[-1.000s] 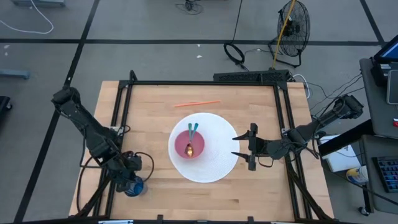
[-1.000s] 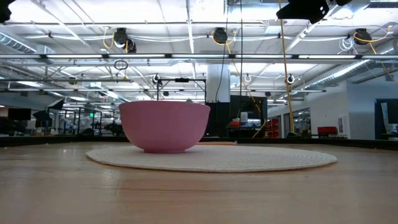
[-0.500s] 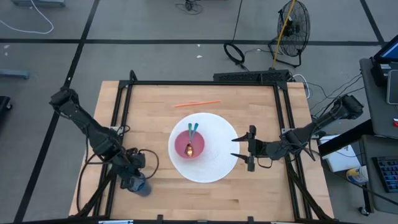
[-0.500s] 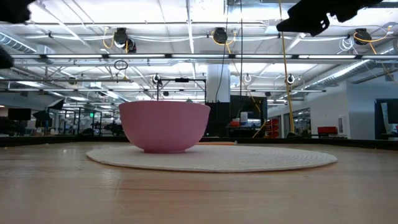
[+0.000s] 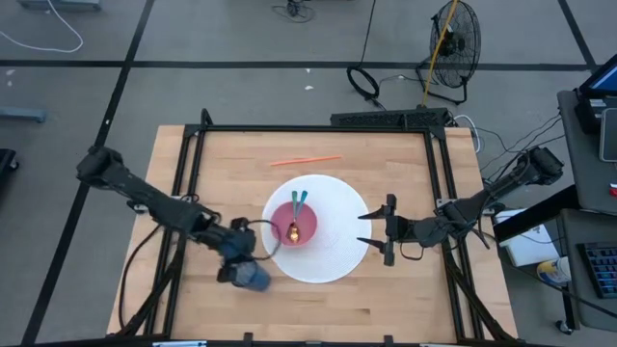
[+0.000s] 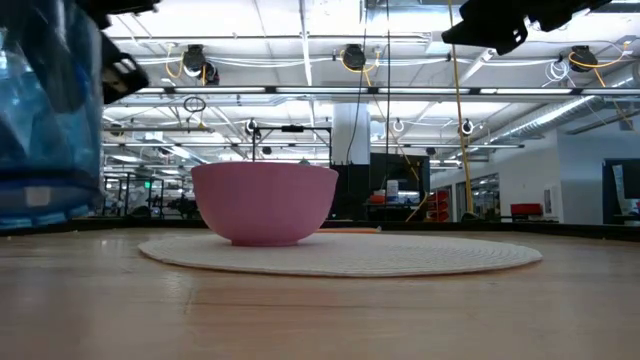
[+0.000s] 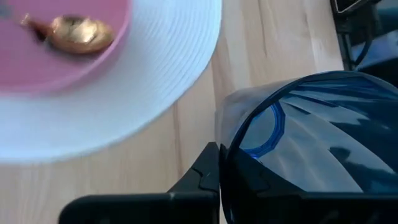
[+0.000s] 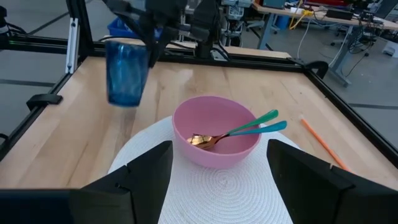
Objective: Pick & Place Utensil
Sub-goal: Put the blue glass on the white placemat to the right of the pink bowl
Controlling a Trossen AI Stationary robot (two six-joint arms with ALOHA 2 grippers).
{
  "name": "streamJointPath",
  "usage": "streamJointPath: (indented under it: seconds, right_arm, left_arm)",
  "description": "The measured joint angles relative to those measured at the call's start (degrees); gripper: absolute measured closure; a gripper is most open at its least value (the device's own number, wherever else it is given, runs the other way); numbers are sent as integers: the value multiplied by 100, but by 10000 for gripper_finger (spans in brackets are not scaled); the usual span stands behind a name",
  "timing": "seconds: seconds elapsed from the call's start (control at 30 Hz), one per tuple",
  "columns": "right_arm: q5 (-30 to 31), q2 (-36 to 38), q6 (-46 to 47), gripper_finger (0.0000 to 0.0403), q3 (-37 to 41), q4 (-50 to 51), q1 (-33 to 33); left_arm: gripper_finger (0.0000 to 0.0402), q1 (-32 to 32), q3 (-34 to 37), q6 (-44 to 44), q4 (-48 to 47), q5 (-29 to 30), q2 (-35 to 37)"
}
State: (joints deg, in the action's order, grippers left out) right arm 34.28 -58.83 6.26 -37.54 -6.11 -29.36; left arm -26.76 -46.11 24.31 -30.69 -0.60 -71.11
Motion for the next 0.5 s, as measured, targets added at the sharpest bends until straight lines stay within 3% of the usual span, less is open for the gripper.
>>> streamJointPath:
  seconds: [0.23,0.5]
  right_arm:
    - [-4,15,4,147,0,11,0]
    - [-8,35,192,147,0,18,0]
  left_arm:
    - [393,200,-1166,-1020,-42,-315,-1306]
    - [392,528,-2018,-1632,-294,-517,-2165]
